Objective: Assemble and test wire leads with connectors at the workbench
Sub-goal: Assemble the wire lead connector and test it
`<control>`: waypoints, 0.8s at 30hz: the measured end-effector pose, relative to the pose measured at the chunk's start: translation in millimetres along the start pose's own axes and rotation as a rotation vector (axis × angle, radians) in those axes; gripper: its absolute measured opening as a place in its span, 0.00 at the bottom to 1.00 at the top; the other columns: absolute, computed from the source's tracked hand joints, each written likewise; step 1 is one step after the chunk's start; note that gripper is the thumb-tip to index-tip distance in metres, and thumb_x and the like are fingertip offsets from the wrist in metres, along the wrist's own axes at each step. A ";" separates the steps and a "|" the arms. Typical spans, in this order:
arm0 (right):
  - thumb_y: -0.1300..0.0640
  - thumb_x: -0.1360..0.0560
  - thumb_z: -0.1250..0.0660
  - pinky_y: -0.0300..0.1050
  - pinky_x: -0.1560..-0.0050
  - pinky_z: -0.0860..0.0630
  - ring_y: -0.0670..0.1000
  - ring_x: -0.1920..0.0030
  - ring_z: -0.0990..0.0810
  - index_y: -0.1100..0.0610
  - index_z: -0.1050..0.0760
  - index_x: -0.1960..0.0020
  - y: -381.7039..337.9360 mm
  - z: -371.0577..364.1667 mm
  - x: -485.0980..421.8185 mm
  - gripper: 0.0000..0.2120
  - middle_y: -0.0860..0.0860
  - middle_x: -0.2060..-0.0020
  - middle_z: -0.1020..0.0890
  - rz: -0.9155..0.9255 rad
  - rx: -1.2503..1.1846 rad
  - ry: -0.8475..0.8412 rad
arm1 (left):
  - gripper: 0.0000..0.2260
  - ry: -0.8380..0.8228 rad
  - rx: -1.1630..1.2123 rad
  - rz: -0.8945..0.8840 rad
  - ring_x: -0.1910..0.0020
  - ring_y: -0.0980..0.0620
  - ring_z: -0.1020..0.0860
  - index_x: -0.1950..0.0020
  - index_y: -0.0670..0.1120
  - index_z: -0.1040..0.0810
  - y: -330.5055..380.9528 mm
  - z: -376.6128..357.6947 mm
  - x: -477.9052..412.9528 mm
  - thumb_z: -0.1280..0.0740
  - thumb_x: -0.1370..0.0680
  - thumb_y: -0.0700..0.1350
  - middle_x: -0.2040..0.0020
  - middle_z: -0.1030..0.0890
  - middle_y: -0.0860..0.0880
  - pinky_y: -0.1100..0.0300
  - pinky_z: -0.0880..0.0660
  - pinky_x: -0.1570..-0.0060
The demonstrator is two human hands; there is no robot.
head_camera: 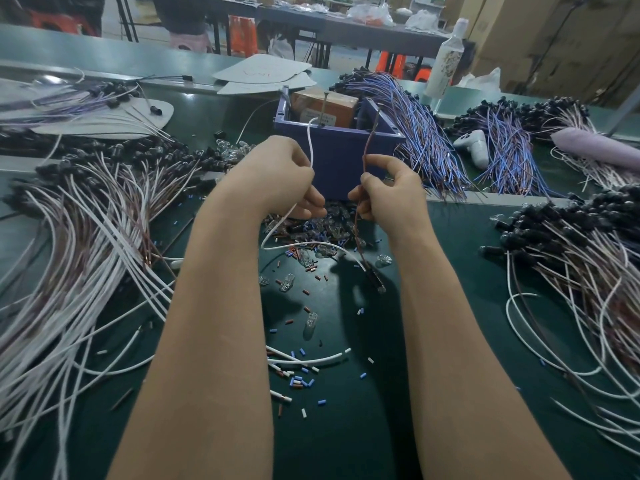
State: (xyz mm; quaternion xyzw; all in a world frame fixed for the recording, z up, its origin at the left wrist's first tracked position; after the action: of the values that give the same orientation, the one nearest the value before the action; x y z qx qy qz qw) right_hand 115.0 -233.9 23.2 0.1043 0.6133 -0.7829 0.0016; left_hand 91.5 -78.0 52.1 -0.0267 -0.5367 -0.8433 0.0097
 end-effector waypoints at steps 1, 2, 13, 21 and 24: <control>0.64 0.21 0.42 0.34 0.73 0.29 0.43 0.77 0.28 0.53 0.29 0.42 -0.4 0.4 0.0 0.10 0.51 0.69 0.20 -0.003 0.001 -0.002 | 0.09 -0.012 -0.005 -0.004 0.69 0.51 0.16 0.56 0.44 0.31 0.4 -1.6 0.3 0.45 0.19 0.36 0.73 0.18 0.48 0.64 0.23 0.74; 0.64 0.21 0.42 0.34 0.73 0.29 0.43 0.77 0.28 0.54 0.29 0.43 -0.5 0.9 -0.1 0.10 0.51 0.69 0.20 -0.010 0.003 -0.003 | 0.09 -0.013 -0.015 -0.004 0.69 0.52 0.17 0.57 0.44 0.31 0.7 -2.8 0.7 0.45 0.19 0.35 0.73 0.18 0.47 0.63 0.22 0.74; 0.65 0.22 0.42 0.35 0.75 0.29 0.45 0.77 0.28 0.58 0.29 0.56 -12.8 -3.5 7.7 0.06 0.49 0.75 0.21 -0.135 -0.302 -0.190 | 0.17 0.675 -0.305 -0.289 0.39 0.46 0.28 0.35 0.43 0.30 29.8 43.3 18.1 0.36 0.21 0.48 0.37 0.28 0.45 0.54 0.30 0.38; 0.66 0.21 0.42 0.36 0.69 0.23 0.49 0.71 0.19 0.61 0.31 0.53 -36.2 7.3 5.0 0.04 0.57 0.68 0.17 -0.058 -1.051 -0.142 | 0.22 -0.331 -0.457 -0.211 0.50 0.61 0.21 0.43 0.53 0.22 19.4 -30.4 17.6 0.39 0.27 0.66 0.49 0.17 0.57 0.60 0.27 0.42; 0.65 0.20 0.42 0.38 0.66 0.21 0.51 0.66 0.17 0.63 0.29 0.53 -32.3 10.4 3.9 0.05 0.58 0.66 0.16 -0.109 -1.069 -0.076 | 0.14 -0.256 -0.431 -0.290 0.69 0.64 0.24 0.54 0.48 0.19 19.6 -30.7 9.3 0.40 0.20 0.55 0.63 0.16 0.54 0.69 0.28 0.63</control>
State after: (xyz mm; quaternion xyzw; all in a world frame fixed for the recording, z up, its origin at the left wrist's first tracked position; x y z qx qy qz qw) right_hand 105.4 -235.4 55.9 0.0287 0.9304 -0.3636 0.0361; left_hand 82.1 -113.9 57.4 -0.0572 -0.3400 -0.9203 -0.1849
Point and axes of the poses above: each hand's wrist, its own x-axis away from the middle knuckle, its own z-axis out of the back of the hand, y = z × x, the point moved 5 cm from there along -x, towards the middle knuckle
